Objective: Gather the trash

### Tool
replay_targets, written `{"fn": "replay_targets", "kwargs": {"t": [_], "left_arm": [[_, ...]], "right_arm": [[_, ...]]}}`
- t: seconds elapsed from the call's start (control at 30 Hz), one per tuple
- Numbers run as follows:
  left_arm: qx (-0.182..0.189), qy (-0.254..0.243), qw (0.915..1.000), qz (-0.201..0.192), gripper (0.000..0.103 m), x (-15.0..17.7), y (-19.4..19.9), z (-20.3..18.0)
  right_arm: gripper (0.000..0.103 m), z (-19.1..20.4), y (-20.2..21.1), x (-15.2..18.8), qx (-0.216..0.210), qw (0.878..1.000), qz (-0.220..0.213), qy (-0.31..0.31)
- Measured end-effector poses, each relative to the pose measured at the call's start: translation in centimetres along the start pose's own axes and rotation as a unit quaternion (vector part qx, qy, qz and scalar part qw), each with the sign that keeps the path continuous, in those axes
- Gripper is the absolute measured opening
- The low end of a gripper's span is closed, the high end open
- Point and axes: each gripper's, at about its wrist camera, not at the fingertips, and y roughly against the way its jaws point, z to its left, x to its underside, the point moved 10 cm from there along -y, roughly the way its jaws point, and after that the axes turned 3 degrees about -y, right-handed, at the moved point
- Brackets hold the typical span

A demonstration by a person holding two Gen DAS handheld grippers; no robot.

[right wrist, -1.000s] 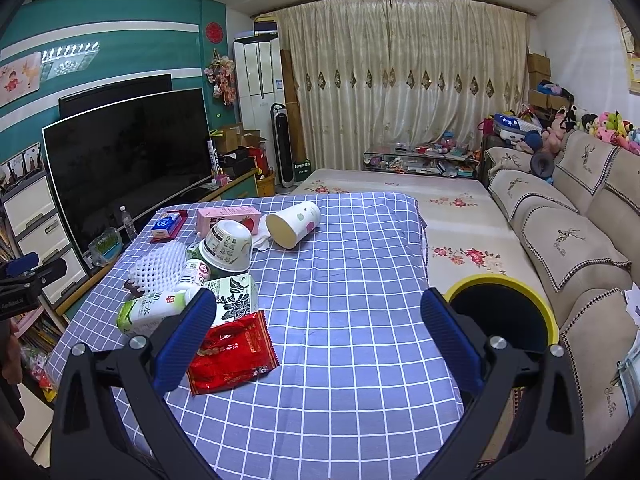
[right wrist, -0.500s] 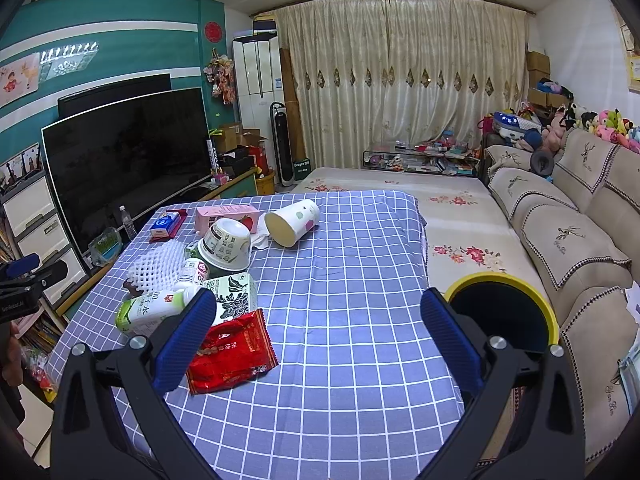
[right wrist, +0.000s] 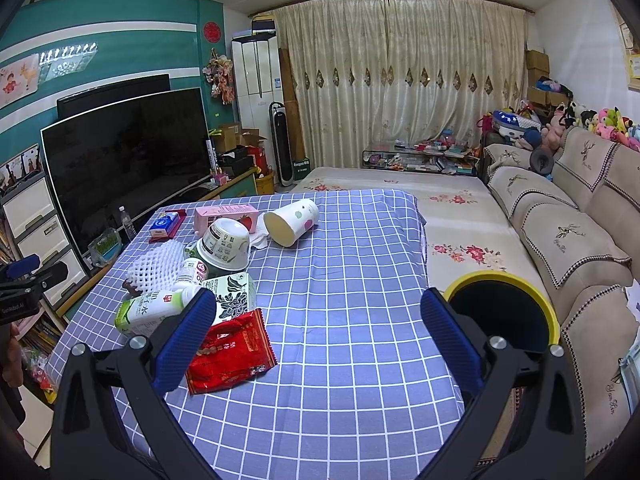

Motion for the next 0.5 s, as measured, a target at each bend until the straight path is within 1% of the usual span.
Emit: {"fn": "replay_targets", "kwargs": {"t": [0.5], "left_arm": [[0.003, -0.001, 1.0, 0.004, 0.099, 0.25, -0.47, -0.53]], "right_arm": [[0.097, -0.41, -0.38, 0.32, 0.003, 1.0, 0.003, 0.0]]}}
